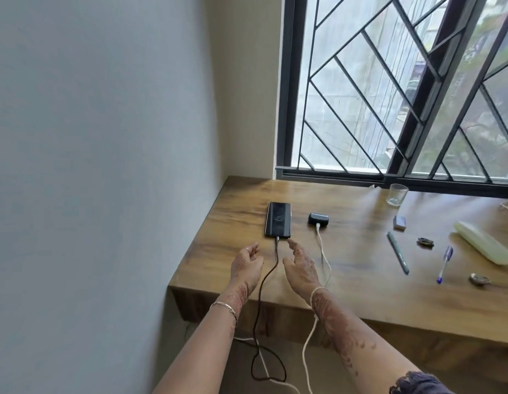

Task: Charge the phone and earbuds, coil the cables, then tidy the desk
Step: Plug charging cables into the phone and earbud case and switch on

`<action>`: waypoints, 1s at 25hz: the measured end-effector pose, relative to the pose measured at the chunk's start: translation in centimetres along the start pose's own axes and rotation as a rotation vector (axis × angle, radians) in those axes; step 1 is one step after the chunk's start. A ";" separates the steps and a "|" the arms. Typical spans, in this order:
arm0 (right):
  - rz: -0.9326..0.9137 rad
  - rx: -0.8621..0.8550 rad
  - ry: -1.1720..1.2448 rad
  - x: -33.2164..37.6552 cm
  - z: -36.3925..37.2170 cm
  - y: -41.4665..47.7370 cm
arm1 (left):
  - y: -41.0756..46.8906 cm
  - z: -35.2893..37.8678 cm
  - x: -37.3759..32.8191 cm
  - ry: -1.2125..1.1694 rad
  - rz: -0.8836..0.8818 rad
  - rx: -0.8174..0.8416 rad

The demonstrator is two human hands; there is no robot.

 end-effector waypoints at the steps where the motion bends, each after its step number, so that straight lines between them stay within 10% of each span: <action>1: 0.007 0.006 -0.010 -0.3 -0.2 0.8 | 0.7 0.3 0.0 0.001 -0.015 0.004; 25: 0.127 0.007 0.067 -4.5 -1.8 16.6 | 17.9 5.0 -0.4 0.028 -0.190 -0.061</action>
Point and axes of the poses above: each hand's wrist, its own y-axis towards the middle knuckle, its own z-axis out of the palm, x = y × z, the point moved 10 cm from there along y, towards the middle knuckle, and after that the axes turned 15 degrees about y, right-handed, at the moved point
